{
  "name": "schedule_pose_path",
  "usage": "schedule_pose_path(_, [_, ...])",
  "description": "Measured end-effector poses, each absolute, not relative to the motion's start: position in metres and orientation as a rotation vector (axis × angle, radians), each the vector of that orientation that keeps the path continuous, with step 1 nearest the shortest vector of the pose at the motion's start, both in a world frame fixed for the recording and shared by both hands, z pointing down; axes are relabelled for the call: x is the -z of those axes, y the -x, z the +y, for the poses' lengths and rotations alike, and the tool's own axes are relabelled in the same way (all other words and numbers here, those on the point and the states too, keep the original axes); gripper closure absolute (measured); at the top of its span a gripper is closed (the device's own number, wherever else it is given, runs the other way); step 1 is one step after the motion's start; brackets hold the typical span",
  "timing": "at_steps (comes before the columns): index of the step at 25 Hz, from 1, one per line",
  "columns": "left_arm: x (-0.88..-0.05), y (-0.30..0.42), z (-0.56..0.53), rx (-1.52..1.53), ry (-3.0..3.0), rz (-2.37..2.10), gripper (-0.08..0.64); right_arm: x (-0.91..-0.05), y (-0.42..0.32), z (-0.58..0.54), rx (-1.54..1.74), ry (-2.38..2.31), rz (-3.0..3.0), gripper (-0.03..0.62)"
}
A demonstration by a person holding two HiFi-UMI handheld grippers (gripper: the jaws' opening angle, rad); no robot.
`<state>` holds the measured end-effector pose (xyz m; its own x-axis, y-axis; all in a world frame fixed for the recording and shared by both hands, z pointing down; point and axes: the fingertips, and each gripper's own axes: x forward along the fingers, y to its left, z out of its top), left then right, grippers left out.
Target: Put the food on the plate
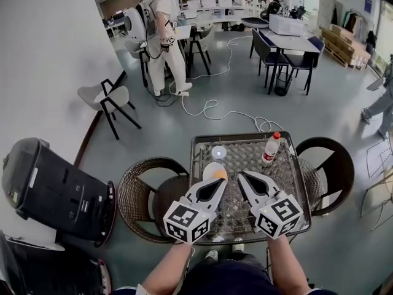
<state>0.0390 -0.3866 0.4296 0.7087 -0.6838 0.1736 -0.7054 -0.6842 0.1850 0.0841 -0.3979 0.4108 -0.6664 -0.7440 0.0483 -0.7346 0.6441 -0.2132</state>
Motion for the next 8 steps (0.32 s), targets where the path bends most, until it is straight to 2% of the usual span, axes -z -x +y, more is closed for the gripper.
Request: schedule_pose_path(8, [-0.4337, -0.0393, -0.3844, -0.143, -2.673, -1.110, 0.551, -0.4101, -0.0833, -0.3962, 0.331, 1.251, 2.803, 0.588])
